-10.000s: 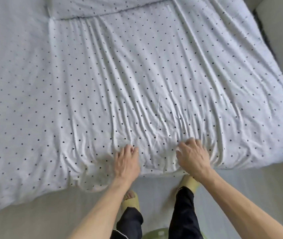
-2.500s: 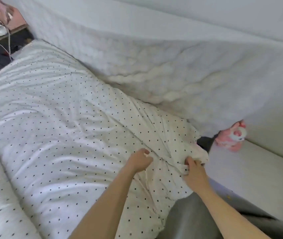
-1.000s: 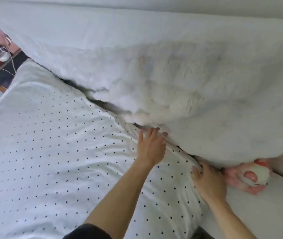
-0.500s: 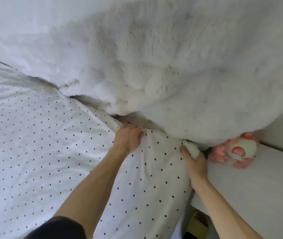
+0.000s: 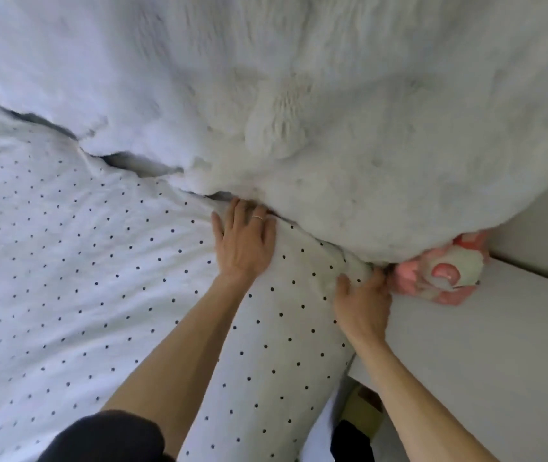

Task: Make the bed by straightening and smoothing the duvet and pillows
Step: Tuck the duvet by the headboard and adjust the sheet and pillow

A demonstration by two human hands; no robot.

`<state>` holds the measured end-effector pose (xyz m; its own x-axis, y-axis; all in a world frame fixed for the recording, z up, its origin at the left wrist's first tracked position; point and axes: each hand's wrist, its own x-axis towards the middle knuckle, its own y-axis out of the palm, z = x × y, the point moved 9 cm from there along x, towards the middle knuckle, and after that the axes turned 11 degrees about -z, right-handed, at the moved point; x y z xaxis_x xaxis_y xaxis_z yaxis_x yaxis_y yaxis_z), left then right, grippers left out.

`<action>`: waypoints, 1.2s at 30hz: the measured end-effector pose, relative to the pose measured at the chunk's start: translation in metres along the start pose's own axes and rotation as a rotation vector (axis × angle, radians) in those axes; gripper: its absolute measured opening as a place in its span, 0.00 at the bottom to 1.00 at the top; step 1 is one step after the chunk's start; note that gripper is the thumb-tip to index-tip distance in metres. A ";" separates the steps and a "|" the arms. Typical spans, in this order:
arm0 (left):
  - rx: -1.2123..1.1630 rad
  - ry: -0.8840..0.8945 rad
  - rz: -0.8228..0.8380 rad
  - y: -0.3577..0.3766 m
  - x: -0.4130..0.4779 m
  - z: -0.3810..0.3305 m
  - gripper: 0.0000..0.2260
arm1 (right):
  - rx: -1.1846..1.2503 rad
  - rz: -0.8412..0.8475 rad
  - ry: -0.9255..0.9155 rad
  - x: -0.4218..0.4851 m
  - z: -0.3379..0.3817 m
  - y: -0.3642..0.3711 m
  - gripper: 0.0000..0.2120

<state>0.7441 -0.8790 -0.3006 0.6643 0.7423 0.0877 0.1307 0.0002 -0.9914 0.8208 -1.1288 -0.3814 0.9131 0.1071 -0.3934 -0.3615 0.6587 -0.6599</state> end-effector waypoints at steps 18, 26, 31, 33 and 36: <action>-0.136 -0.753 0.365 -0.008 -0.252 0.233 0.25 | -0.509 0.193 -0.566 -0.110 0.108 0.105 0.38; -0.150 -0.561 0.282 -0.021 -0.249 0.261 0.20 | -0.370 0.351 -1.733 -0.290 0.257 0.175 0.30; -0.118 -0.791 0.283 -0.029 -0.276 0.326 0.24 | -1.061 0.340 -0.956 -0.125 0.178 0.180 0.40; -0.117 -0.834 0.293 -0.028 -0.293 0.345 0.25 | -1.062 0.246 -0.688 -0.095 0.166 0.160 0.47; -0.133 -0.889 0.277 -0.023 -0.334 0.353 0.25 | -0.969 0.216 -0.543 -0.114 0.179 0.159 0.48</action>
<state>0.2591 -0.8905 -0.3417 -0.1139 0.9438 -0.3104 0.1711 -0.2891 -0.9419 0.6927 -0.9031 -0.3268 0.6895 0.6135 -0.3850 -0.2997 -0.2423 -0.9228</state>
